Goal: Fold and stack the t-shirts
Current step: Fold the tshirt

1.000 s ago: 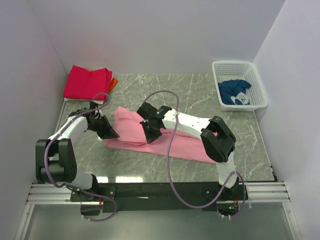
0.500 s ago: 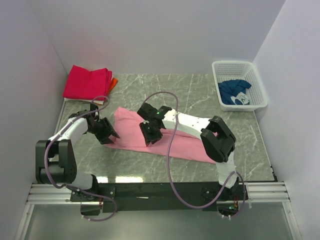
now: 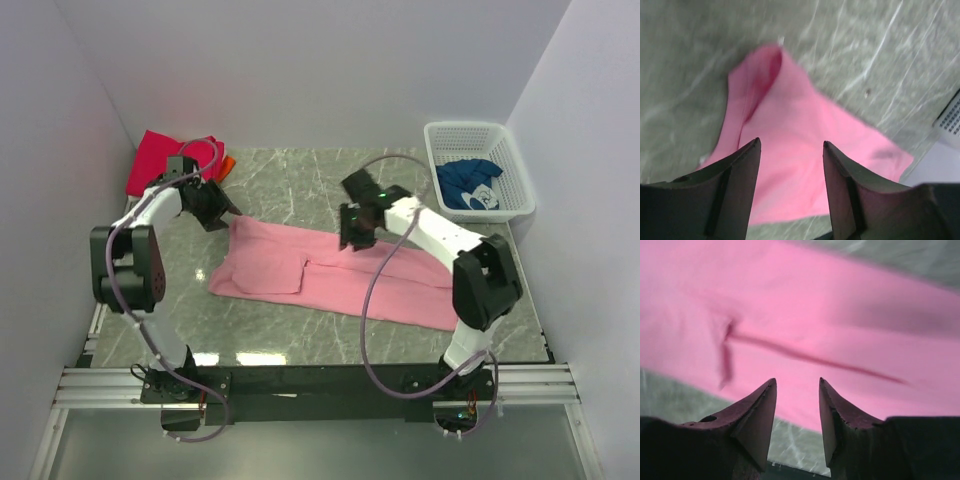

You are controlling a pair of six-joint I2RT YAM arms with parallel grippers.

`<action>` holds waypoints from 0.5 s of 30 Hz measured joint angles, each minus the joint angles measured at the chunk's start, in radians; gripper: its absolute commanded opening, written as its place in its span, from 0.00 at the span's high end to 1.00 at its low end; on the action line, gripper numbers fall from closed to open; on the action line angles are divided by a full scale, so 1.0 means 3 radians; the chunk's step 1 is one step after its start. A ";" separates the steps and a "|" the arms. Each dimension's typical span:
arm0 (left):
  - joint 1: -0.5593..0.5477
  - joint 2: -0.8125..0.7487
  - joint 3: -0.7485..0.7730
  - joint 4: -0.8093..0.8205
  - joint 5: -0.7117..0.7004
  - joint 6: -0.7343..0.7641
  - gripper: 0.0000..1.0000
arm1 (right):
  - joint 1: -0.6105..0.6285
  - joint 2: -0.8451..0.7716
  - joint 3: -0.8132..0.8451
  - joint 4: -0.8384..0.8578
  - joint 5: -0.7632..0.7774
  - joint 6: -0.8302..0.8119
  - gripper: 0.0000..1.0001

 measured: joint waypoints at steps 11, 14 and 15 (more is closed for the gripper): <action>0.0000 0.0894 0.0680 0.0069 0.0131 -0.0126 0.43 | -0.0902 -0.0102 -0.0610 0.0258 0.0245 0.0036 0.54; 0.0000 0.0970 0.0680 0.0132 0.0206 -0.0191 0.46 | -0.0984 -0.0062 -0.0696 0.0354 0.0251 0.0032 0.54; 0.0000 0.1002 0.0684 0.0146 0.0228 -0.0205 0.49 | -0.1016 -0.0036 -0.0717 0.0385 0.0249 0.0032 0.54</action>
